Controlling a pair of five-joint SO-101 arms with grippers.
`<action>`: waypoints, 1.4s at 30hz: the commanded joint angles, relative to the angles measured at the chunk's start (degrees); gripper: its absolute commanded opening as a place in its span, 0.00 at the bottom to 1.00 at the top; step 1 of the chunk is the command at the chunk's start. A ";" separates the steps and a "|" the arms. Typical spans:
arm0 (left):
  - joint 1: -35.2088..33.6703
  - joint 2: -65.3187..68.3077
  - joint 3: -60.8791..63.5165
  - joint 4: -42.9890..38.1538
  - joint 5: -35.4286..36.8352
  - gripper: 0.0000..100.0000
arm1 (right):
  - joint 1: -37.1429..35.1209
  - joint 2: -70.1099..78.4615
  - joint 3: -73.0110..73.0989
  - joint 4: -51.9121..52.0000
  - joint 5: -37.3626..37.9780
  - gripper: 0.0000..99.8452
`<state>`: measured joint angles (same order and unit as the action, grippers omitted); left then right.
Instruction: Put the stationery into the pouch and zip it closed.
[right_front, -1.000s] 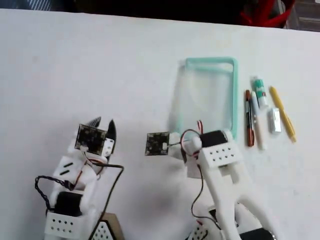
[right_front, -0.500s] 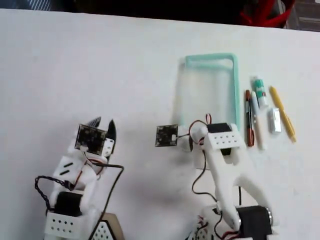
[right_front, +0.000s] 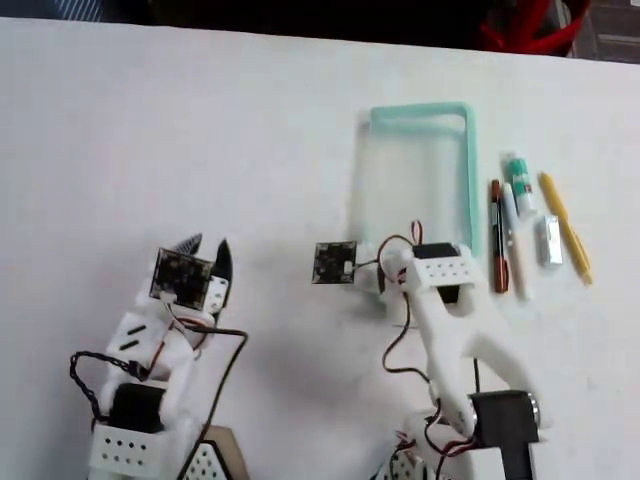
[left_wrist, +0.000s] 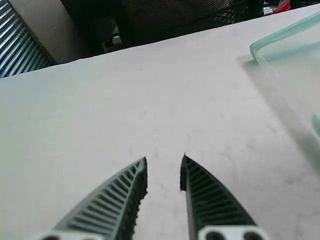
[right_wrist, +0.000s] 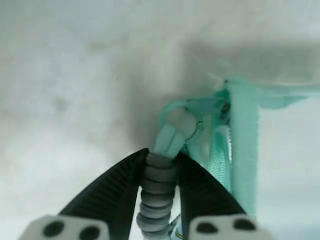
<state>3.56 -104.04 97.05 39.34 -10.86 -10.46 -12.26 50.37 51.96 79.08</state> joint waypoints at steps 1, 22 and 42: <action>0.40 -0.40 0.00 -0.35 0.18 0.13 | -0.04 -8.04 -1.67 3.12 -1.85 0.02; 27.21 -0.40 -18.90 25.05 -9.93 0.31 | -4.53 -49.54 -21.10 46.73 -2.02 0.02; 35.12 -0.31 -12.84 3.69 -18.37 0.30 | -14.81 -43.82 -31.82 46.81 -4.75 0.02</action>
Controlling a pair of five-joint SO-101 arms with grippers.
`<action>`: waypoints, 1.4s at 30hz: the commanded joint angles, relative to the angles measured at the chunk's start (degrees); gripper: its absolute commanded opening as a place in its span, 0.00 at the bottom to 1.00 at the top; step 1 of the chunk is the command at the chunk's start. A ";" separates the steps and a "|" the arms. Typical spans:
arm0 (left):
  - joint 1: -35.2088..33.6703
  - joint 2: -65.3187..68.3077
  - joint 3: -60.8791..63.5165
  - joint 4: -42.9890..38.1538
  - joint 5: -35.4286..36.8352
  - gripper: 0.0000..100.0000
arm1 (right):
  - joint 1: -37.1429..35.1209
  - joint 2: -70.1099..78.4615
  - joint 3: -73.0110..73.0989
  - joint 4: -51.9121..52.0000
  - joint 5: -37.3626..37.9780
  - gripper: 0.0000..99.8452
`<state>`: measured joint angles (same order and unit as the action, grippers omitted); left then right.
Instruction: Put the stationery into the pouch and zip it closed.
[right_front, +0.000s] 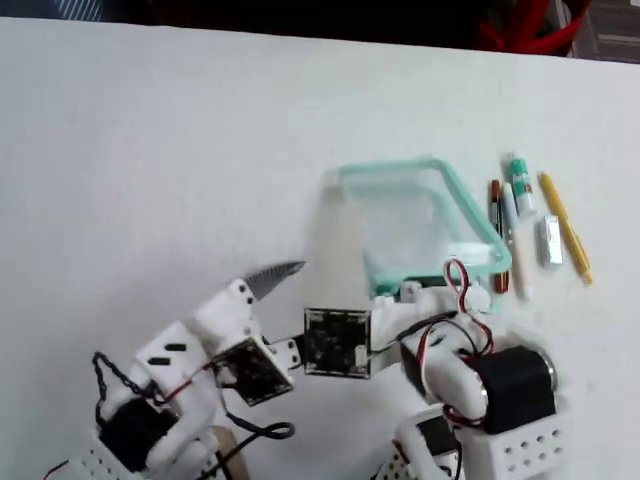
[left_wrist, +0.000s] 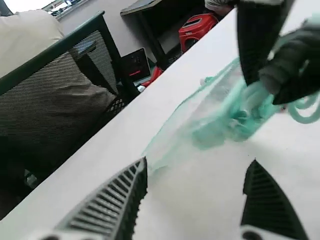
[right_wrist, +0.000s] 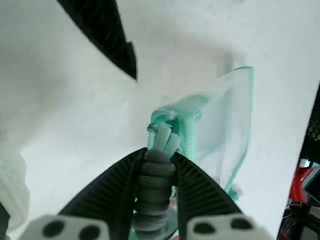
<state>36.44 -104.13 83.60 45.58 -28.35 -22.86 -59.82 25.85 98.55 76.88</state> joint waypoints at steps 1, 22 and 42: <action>2.77 -0.22 0.79 -3.16 -0.88 0.30 | -3.21 6.11 -9.76 0.22 -3.69 0.02; -9.27 -0.40 2.37 -6.07 -5.63 0.36 | -20.00 16.66 -18.99 0.66 -7.21 0.02; -2.68 -0.48 2.64 -12.40 1.85 0.26 | -23.16 13.41 -19.08 0.40 -9.14 0.02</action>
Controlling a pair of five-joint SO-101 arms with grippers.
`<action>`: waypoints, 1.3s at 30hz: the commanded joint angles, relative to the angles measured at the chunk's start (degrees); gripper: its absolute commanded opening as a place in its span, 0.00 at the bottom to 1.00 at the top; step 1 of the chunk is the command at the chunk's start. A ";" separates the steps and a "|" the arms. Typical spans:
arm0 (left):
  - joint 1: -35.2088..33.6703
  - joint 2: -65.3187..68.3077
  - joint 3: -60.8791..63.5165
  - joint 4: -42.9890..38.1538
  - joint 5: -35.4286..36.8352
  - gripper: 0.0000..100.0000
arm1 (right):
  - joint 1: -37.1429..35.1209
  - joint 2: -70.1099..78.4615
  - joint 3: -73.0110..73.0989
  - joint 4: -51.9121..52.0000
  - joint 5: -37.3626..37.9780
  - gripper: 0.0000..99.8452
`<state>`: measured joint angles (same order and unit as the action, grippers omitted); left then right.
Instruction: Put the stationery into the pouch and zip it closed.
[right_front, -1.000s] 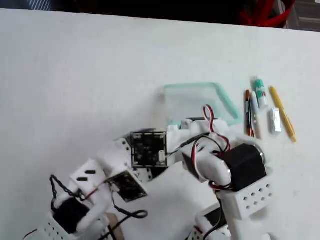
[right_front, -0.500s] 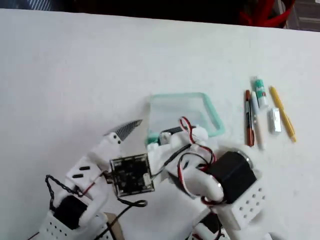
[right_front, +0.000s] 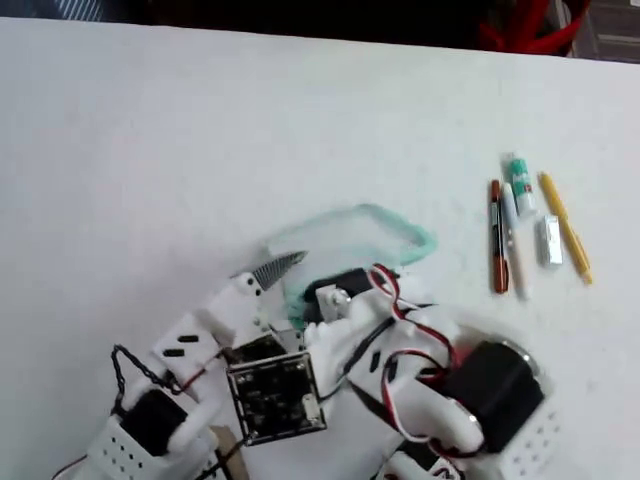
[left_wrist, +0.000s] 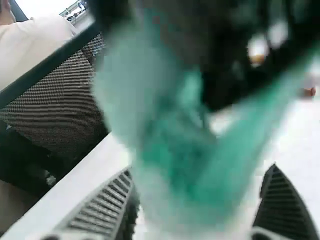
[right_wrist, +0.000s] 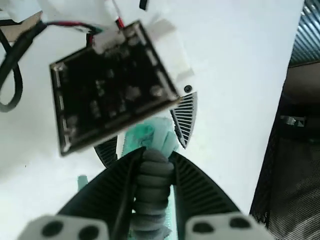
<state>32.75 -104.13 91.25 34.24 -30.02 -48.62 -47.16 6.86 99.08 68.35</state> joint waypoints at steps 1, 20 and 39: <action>0.84 -0.48 -5.71 -0.97 4.31 0.22 | 3.47 0.75 -0.44 -0.13 -0.62 0.02; 6.29 -0.31 -25.32 13.71 22.95 0.02 | 9.19 11.91 -18.29 -0.66 -14.68 0.02; -4.18 -0.31 -18.46 16.88 22.59 0.02 | 22.29 15.96 -21.19 -5.67 -24.09 0.02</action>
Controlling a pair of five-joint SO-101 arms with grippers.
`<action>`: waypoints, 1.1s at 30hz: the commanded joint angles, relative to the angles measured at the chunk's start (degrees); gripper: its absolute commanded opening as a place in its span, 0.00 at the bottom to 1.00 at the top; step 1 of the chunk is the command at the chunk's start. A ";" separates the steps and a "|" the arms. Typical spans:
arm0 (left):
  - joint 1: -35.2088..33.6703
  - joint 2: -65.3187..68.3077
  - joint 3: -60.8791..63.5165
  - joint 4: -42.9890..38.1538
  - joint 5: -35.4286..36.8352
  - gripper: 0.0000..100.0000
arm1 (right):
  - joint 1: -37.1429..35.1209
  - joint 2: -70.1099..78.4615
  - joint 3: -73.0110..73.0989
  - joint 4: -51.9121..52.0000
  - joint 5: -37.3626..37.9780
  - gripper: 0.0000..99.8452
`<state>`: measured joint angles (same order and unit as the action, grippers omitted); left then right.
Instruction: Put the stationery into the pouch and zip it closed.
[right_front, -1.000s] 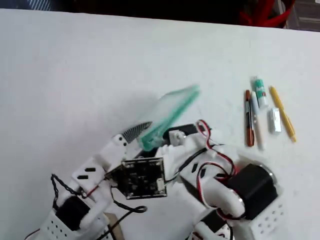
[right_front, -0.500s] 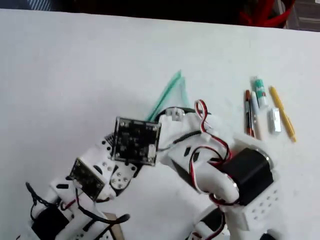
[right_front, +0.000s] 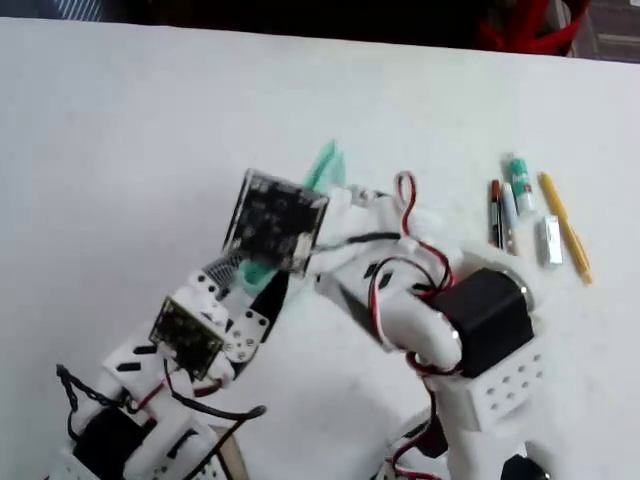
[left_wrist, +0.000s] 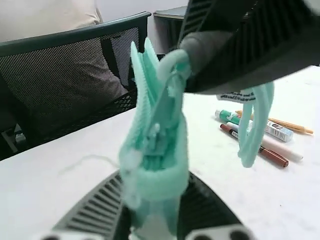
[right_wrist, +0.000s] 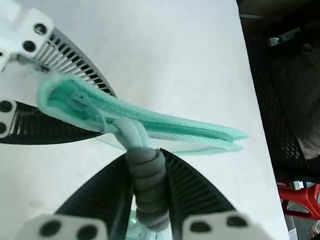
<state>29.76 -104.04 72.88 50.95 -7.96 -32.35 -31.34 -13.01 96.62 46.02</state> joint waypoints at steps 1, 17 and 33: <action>-1.19 -0.40 0.44 -0.09 0.53 0.02 | 7.43 0.13 -1.23 -4.00 -2.37 0.02; -0.84 -0.40 1.58 0.09 0.53 0.02 | 13.76 0.13 14.15 -25.19 -6.42 0.02; -1.01 -0.40 1.58 0.09 0.53 0.02 | 22.37 0.22 21.54 -42.42 -19.08 0.02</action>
<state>29.14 -104.04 74.73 50.51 -8.04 -13.71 -30.90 8.53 58.81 28.44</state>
